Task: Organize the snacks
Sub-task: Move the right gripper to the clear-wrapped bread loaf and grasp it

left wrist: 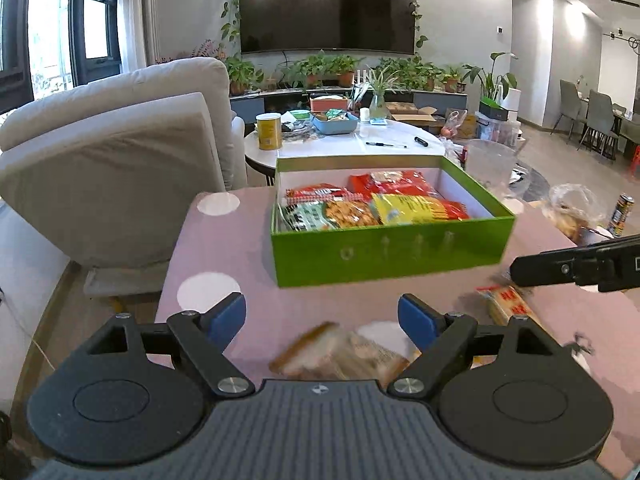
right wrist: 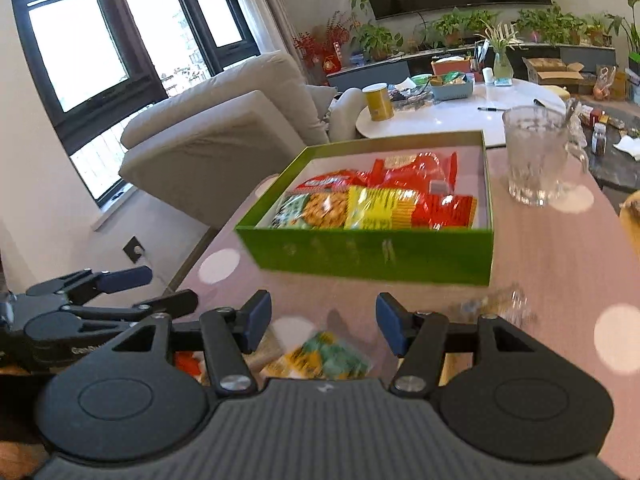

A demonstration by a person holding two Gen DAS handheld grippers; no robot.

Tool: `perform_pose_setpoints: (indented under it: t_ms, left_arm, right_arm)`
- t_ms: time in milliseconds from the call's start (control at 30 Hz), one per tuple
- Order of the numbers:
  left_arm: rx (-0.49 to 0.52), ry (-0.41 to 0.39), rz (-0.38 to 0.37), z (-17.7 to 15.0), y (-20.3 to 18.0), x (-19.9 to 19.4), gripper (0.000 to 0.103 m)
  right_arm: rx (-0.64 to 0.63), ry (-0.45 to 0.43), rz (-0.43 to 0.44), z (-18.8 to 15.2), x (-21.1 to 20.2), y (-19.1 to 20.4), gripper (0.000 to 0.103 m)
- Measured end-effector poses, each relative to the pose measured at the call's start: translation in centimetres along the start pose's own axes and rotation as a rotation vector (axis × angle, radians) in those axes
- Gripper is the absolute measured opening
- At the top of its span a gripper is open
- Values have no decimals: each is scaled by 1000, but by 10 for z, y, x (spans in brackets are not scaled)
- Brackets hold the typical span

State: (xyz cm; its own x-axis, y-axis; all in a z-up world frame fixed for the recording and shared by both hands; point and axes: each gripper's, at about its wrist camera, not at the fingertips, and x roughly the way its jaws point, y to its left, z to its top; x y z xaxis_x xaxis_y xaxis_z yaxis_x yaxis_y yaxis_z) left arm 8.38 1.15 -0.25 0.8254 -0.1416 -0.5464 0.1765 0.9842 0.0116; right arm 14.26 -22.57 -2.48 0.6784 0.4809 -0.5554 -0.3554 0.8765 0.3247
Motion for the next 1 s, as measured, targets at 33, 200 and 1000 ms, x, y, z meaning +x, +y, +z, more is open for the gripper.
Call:
perform_pose_setpoints:
  t_ms: [33,200,1000]
  left_arm:
    - [0,2,-4,-4,-4,-5,82]
    - [-7,4,-36,-19,-14,-25,82]
    - [-101,150,-158,-86,-17,-43,64]
  right_arm:
    - [0,3,7,-4,-4,3,35]
    - [0,24,42,-25,-15,21,35]
    - [135,242,-8,-74,-1,53,25]
